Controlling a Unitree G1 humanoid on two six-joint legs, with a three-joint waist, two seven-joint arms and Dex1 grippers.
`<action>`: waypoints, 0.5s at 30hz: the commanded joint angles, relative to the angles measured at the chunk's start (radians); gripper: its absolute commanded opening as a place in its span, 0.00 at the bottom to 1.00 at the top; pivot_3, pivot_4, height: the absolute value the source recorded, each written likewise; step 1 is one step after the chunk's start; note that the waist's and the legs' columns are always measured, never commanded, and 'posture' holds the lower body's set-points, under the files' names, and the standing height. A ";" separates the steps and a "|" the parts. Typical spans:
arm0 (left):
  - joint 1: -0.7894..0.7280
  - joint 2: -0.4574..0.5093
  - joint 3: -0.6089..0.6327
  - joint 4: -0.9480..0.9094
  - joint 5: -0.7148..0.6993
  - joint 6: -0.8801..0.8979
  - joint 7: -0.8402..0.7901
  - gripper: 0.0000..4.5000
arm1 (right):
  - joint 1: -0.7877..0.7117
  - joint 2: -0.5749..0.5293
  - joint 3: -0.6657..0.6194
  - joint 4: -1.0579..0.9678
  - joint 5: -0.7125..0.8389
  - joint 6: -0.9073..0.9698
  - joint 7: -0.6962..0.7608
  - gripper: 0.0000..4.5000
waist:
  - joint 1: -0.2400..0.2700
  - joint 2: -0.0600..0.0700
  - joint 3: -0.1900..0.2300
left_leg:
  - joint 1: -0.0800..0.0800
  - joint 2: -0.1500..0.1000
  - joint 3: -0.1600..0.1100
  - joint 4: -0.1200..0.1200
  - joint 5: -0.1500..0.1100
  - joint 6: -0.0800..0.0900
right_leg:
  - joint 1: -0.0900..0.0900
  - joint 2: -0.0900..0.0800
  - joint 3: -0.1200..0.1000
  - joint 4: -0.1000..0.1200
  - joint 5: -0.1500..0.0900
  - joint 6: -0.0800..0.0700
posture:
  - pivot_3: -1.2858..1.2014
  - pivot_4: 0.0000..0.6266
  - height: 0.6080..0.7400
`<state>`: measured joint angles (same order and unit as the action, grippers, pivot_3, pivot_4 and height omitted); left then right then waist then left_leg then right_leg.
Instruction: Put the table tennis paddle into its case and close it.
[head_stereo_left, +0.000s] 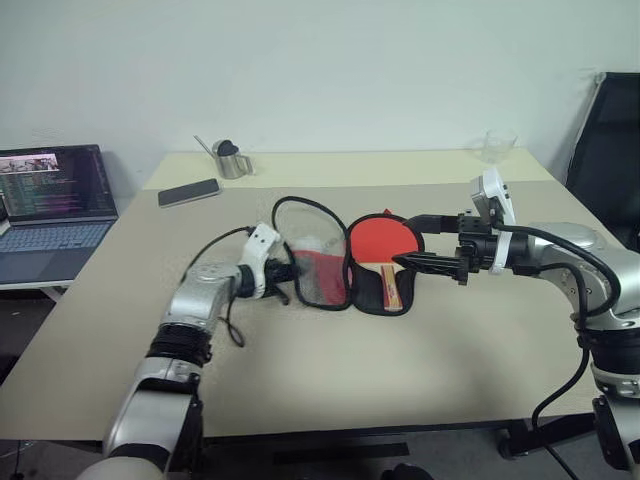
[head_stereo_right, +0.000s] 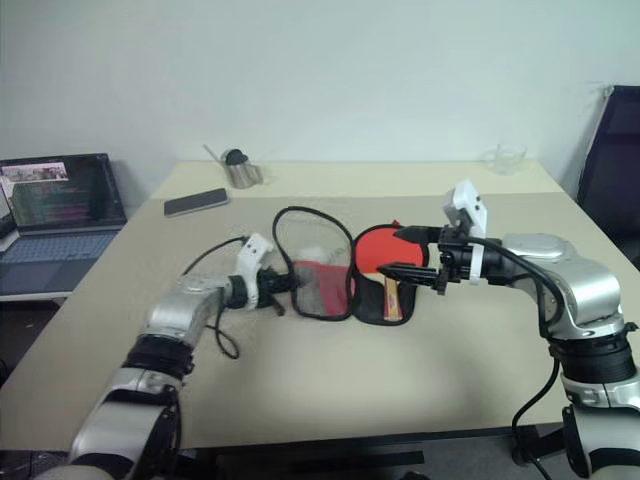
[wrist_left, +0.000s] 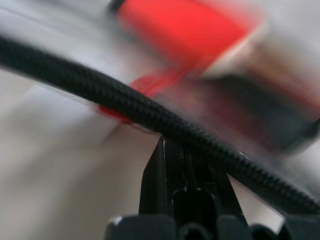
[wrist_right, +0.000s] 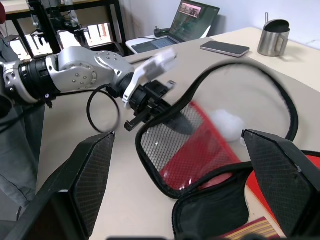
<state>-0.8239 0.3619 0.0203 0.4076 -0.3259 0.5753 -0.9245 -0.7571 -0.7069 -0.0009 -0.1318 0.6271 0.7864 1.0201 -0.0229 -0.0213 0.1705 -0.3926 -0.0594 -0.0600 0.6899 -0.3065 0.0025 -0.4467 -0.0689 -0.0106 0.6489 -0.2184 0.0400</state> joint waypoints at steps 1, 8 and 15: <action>-0.080 -0.064 0.039 -0.160 -0.117 0.064 0.024 0.00 | -0.002 -0.026 -0.045 -0.028 0.003 -0.009 -0.009 1.00 | 0.000 0.000 0.000 | -0.002 0.000 -0.001 0.003 0.000 0.000 | -0.001 0.000 -0.001 0.001 0.000 0.000 | 0.52 0.24 1.00; -0.184 -0.238 -0.139 0.018 0.073 0.046 0.251 0.00 | 0.009 -0.054 -0.083 -0.045 0.006 -0.001 -0.042 1.00 | 0.017 0.000 0.000 | 0.006 -0.002 -0.002 0.006 0.000 0.001 | 0.009 0.000 -0.001 0.000 0.002 0.002 | 0.52 0.24 1.00; -0.139 -0.118 -0.091 -0.056 0.018 -0.008 0.106 0.00 | 0.039 -0.033 -0.171 -0.027 0.068 0.183 -0.198 1.00 | 0.006 0.001 0.000 | 0.009 0.000 0.003 0.005 -0.001 0.002 | 0.006 0.003 0.003 0.004 0.002 0.002 | 0.52 0.24 1.00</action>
<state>-0.9584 0.2279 -0.1071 0.4469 -0.2523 0.5762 -0.7451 -0.7151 -0.7440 -0.1375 -0.1534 0.6665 0.9233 0.8657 -0.0173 -0.0206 0.1703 -0.3837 -0.0587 -0.0567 0.6950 -0.3075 0.0040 -0.4410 -0.0664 -0.0071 0.6536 -0.2161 0.0416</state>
